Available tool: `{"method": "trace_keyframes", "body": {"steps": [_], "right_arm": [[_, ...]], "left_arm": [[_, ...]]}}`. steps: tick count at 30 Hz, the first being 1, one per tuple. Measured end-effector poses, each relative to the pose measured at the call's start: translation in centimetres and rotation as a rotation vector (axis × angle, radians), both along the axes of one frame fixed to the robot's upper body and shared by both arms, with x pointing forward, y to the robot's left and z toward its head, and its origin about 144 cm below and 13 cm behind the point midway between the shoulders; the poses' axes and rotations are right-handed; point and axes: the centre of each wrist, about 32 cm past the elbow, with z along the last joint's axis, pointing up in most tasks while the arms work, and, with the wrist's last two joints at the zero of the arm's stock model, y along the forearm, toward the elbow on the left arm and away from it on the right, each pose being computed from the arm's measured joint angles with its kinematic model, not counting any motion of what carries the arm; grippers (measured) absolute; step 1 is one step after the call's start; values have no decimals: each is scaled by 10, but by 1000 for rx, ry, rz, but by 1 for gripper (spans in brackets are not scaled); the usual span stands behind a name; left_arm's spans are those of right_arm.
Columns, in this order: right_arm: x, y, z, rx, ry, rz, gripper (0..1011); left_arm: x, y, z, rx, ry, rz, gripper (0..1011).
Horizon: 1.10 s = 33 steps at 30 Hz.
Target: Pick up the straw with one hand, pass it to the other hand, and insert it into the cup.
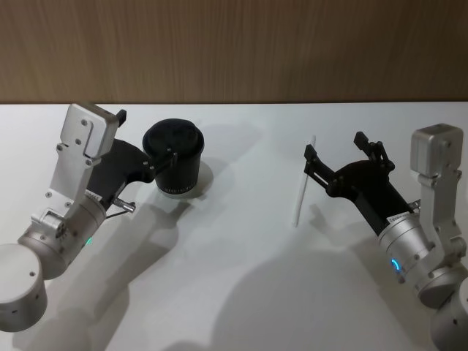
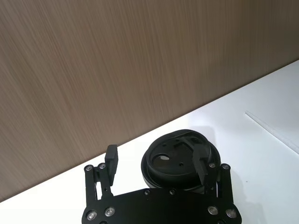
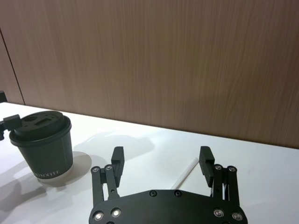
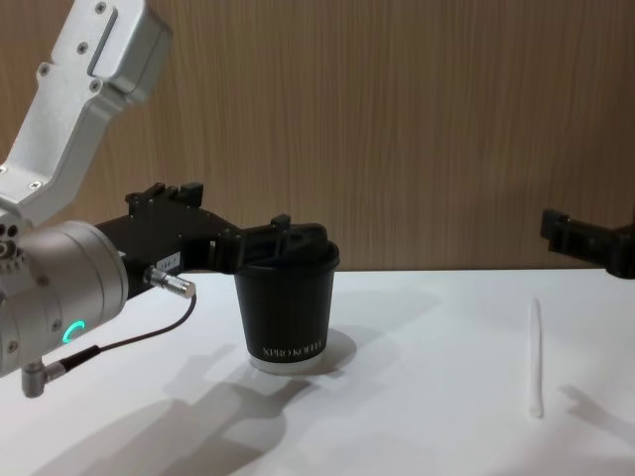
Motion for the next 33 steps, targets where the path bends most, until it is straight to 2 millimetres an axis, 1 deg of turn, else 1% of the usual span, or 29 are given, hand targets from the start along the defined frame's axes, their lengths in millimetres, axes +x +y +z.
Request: {"method": "trace_keyframes", "body": {"steps": [33], "right_arm": [[0,0,0,0,0,0,1001]], "left_arm": [[0,0,0,0,0,0,1003]]}}
